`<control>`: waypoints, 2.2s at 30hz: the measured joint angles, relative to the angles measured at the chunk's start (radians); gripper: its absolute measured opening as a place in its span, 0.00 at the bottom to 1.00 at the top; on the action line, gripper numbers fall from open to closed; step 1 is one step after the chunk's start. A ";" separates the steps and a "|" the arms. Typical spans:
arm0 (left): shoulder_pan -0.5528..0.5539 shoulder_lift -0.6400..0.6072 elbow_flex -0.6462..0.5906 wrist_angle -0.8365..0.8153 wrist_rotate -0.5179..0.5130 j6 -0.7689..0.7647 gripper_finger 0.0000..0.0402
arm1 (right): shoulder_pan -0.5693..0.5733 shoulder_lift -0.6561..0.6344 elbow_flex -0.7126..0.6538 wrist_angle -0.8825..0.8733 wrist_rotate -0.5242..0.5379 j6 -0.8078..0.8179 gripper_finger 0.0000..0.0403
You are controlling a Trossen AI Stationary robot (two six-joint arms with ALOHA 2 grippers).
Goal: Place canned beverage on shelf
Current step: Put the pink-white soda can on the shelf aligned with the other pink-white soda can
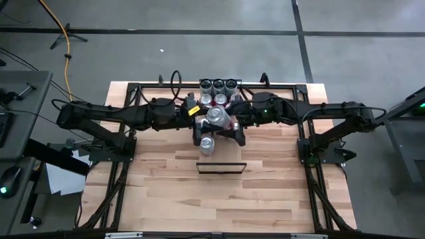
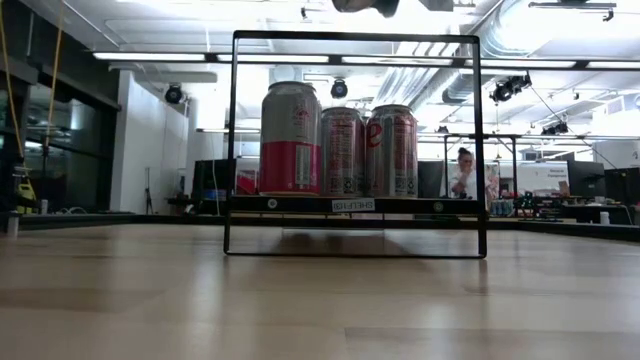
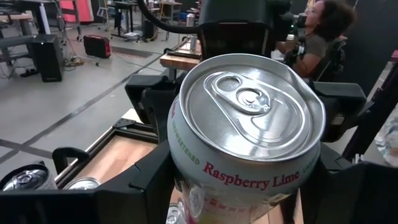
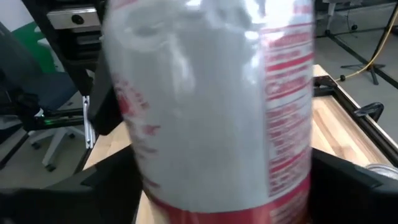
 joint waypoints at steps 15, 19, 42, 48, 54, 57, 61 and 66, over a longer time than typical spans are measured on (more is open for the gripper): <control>0.002 -0.133 0.002 -0.246 -0.006 -0.025 0.73 | 0.000 -0.107 -0.002 -0.261 0.056 0.046 0.69; 0.002 -0.199 0.000 -0.328 -0.037 -0.067 0.73 | 0.030 -0.157 -0.047 -0.387 0.065 0.093 0.69; 0.001 -0.350 -0.255 -0.068 -0.187 -0.301 0.74 | 0.233 -0.181 -0.888 0.719 0.395 0.401 0.69; 0.002 -0.349 -0.255 -0.068 -0.212 -0.301 0.74 | 0.232 -0.092 -0.887 0.816 0.387 0.395 0.69; 0.002 -0.349 -0.255 -0.069 -0.214 -0.299 0.74 | 0.232 -0.049 -0.885 0.814 0.375 0.395 0.69; 0.001 -0.349 -0.255 -0.072 -0.214 -0.300 0.74 | 0.232 -0.039 -0.885 0.815 0.356 0.400 0.70; 0.001 -0.340 -0.255 -0.069 -0.213 -0.294 0.74 | 0.232 -0.044 -0.886 0.823 0.338 0.400 0.71; 0.001 -0.253 -0.220 -0.081 -0.107 -0.174 0.71 | 0.232 -0.070 -0.886 0.830 0.316 0.397 0.71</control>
